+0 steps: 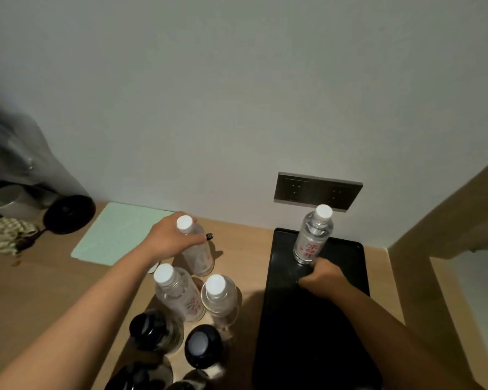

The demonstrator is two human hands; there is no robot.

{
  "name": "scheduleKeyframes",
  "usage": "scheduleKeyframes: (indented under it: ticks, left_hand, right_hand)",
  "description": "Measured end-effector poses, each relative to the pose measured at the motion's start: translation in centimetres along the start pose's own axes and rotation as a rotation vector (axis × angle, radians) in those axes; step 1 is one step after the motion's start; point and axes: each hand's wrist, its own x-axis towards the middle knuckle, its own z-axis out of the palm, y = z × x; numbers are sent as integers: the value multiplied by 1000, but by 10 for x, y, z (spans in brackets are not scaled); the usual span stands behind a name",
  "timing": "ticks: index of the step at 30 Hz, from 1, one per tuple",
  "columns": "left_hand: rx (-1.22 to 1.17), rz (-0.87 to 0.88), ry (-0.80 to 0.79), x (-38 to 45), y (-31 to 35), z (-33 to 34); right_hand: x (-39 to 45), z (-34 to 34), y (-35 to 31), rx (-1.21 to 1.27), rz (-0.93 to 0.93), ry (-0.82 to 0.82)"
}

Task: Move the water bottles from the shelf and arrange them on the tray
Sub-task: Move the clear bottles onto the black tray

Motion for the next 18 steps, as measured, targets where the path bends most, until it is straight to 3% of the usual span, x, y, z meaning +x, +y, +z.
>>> scheduleKeyframes:
  ticks: [3,10,15,18]
  left_hand:
    - [14,32,107,1,-2,9]
    - [34,254,7,-3,12,-26]
    - [-95,454,-131,-32,63,-44]
    - [-189,467,-171,-46,91,-32]
  right_hand:
    - [-19,6,-14,-31,-102,8]
    - [-65,4,-49,147,-566,146]
    - [-78,9,-59,268,-729,233]
    - [-77,18,-54,320,-795,224]
